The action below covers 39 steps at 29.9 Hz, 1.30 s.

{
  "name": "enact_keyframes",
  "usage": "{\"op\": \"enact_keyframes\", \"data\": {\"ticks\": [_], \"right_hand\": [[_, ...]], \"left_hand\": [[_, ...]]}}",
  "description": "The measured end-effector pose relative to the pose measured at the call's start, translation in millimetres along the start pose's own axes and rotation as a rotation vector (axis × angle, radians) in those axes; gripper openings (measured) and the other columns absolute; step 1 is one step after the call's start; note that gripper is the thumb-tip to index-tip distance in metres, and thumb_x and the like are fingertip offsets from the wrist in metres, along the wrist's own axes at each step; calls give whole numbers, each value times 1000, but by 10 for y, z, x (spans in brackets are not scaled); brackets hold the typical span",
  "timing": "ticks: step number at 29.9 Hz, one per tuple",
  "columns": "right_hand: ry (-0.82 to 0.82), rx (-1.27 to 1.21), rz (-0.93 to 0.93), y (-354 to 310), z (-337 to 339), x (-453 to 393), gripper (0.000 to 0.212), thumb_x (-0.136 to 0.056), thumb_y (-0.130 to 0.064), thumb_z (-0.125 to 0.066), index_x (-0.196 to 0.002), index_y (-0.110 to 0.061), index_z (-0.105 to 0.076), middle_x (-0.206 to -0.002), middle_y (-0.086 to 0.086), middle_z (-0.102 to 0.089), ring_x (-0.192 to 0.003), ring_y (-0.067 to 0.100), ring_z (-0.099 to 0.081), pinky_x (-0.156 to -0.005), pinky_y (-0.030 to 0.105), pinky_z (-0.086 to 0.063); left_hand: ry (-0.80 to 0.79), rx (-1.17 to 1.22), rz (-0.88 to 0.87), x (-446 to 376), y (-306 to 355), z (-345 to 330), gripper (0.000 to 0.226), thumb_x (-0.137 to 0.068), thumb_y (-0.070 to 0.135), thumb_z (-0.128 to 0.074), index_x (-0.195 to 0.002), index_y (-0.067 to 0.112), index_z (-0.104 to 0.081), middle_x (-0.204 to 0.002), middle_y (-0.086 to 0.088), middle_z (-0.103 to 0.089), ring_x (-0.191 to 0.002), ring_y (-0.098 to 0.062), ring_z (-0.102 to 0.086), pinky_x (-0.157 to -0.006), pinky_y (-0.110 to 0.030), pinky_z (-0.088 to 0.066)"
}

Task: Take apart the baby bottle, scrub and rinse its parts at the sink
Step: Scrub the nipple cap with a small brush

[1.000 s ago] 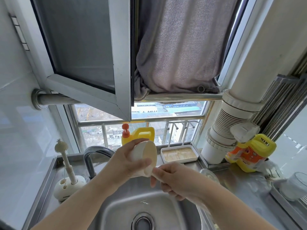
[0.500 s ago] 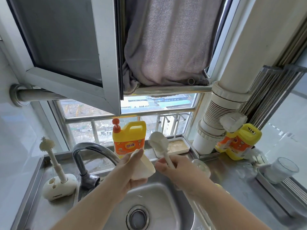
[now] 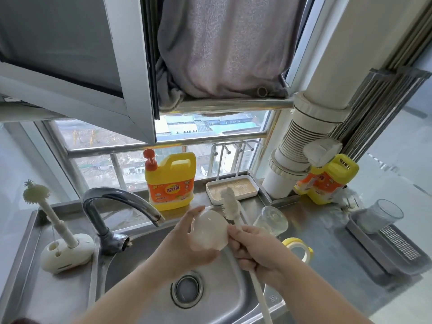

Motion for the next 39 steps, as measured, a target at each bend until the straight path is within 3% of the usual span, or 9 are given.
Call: {"op": "enact_keyframes", "data": {"ticks": [4, 9, 13, 16, 20, 26, 29, 34, 39], "right_hand": [[30, -27, -66, 152, 108, -69, 31, -97, -20, -49, -67, -12, -47, -49, -3, -42, -34, 3, -27, -32, 14, -20], [148, 300, -53, 218, 455, -173, 29, -94, -28, -55, -70, -14, -57, -56, -1, -45, -38, 6, -33, -38, 18, -27], [228, 386, -17, 92, 915, -341, 35, -95, -33, -51, -94, -1, -62, -60, 0, -47, -39, 5, -34, -40, 19, -30], [234, 479, 32, -92, 1288, -483, 28, -95, -35, -50, -94, -11, -66, -58, -6, -50, -42, 4, -38, -44, 21, -32], [286, 644, 118, -352, 1810, -727, 24, -94, -39, -51, -89, -22, -67, -59, -9, -55, -43, -1, -44, -50, 19, -35], [222, 711, 125, -431, 2345, -1173, 23, -93, -40, -51, -85, -26, -67, -49, -16, -55, -43, -6, -48, -52, 18, -35], [203, 735, 84, -385, 2524, -1314, 21, -92, -43, -50, -92, -30, -66, -49, -20, -56, -43, -8, -48, -51, 15, -34], [171, 745, 58, -286, 2691, -1394, 21, -92, -45, -51, -95, -32, -66, -56, -11, -58, -47, -3, -49, -52, 16, -36], [157, 718, 9, -149, 2770, -1322, 21, -92, -42, -53, -98, -27, -67, -63, -10, -59, -58, 3, -53, -56, 18, -39]], "left_hand": [[7, -131, 8, -73, -149, -96, 87, -43, 56, -75, -124, 45, -45, -111, 18, -60, -96, -1, -60, -83, -17, -49], [70, -72, 112, -281, -272, -245, 65, -61, 41, -81, -119, 38, -52, -104, 11, -63, -90, -3, -60, -66, -11, -44], [112, -88, 217, -683, -378, -404, 56, -66, 41, -80, -115, 29, -54, -102, 5, -63, -89, -10, -61, -69, -21, -50], [149, -71, 256, -1079, -412, -614, 50, -68, 44, -78, -107, 29, -52, -98, 4, -64, -89, -13, -62, -80, -33, -54], [180, -80, 317, -1700, -445, -953, 53, -69, 43, -78, -111, 21, -54, -94, 1, -63, -86, -14, -61, -67, -25, -50], [184, -134, 434, -2337, -744, -1400, 68, -53, 55, -73, -111, 20, -60, -104, -6, -62, -90, -19, -61, -68, -28, -51], [154, -219, 467, -2440, -834, -1557, 59, -56, 52, -74, -104, 23, -57, -105, -7, -60, -91, -20, -58, -70, -28, -48], [140, -306, 457, -2477, -848, -1646, 71, -63, 42, -80, -124, 20, -52, -115, -8, -51, -94, -18, -54, -77, -25, -45], [147, -246, 418, -2281, -813, -1577, 64, -70, 38, -80, -124, 17, -55, -115, -4, -58, -99, -18, -59, -83, -29, -48]]}}
Point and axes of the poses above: each hand's wrist, its own x-axis away from the middle knuckle, its own z-axis out of the back of the hand, y = z × x, the point moved 4 cm from there along -x, towards the middle knuckle
